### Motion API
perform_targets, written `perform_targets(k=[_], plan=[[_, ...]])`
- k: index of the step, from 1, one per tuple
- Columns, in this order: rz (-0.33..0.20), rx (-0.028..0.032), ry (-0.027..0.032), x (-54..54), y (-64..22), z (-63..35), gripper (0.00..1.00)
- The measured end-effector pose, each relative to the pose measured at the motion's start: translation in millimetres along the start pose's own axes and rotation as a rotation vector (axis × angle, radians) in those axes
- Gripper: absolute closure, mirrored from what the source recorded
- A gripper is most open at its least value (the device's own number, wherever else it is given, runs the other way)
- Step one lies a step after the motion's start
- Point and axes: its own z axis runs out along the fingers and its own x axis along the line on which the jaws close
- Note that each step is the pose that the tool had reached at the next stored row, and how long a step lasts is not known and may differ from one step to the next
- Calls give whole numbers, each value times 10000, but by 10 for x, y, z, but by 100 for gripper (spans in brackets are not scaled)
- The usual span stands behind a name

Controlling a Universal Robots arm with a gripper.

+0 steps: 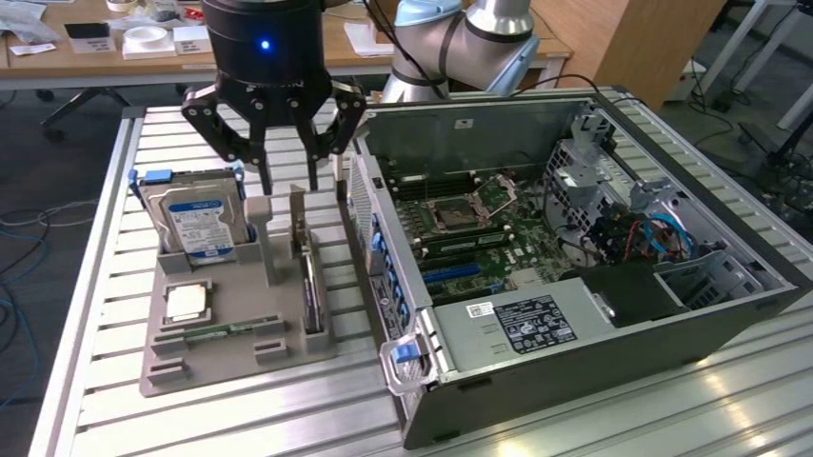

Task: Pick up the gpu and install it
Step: 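Pick up the gpu and move the gpu toward the slot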

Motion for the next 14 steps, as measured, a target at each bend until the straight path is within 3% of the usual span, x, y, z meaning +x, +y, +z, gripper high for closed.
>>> perform_targets(k=[14], plan=[[0, 3, 1, 6, -12, 244, 53]])
